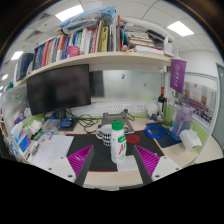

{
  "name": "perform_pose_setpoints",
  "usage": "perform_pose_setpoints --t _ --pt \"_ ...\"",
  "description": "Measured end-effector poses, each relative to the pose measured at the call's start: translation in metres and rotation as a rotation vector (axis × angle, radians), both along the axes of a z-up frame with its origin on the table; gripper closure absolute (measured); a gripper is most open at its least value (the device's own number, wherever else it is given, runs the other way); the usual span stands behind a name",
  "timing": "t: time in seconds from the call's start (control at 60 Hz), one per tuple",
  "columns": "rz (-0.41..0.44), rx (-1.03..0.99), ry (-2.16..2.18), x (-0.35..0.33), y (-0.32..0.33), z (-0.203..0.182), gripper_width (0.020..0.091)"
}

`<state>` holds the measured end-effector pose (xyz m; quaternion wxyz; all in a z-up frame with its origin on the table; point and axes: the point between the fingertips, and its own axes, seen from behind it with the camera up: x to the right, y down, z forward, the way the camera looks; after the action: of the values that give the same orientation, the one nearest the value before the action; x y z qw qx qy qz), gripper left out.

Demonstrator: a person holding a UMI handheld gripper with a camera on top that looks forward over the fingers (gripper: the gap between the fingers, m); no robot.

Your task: Pour water

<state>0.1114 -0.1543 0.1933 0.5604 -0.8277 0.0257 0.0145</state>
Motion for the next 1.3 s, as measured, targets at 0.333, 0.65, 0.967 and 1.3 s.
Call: perform_pose_setpoints --t 0.333,0.65,0.967,1.3 --pt "0.034 0.015 -0.072 0.021 0.089 -0.075 0.0260" --pt "0.068 0.063 -0.059 0.021 0.148 -0.106 0.0499" --pt "0.079 0.118 -0.088 0.019 0.164 -0.106 0.0735" --pt "0.135 0.072 -0.368 0.041 0.186 -0.076 0.0745"
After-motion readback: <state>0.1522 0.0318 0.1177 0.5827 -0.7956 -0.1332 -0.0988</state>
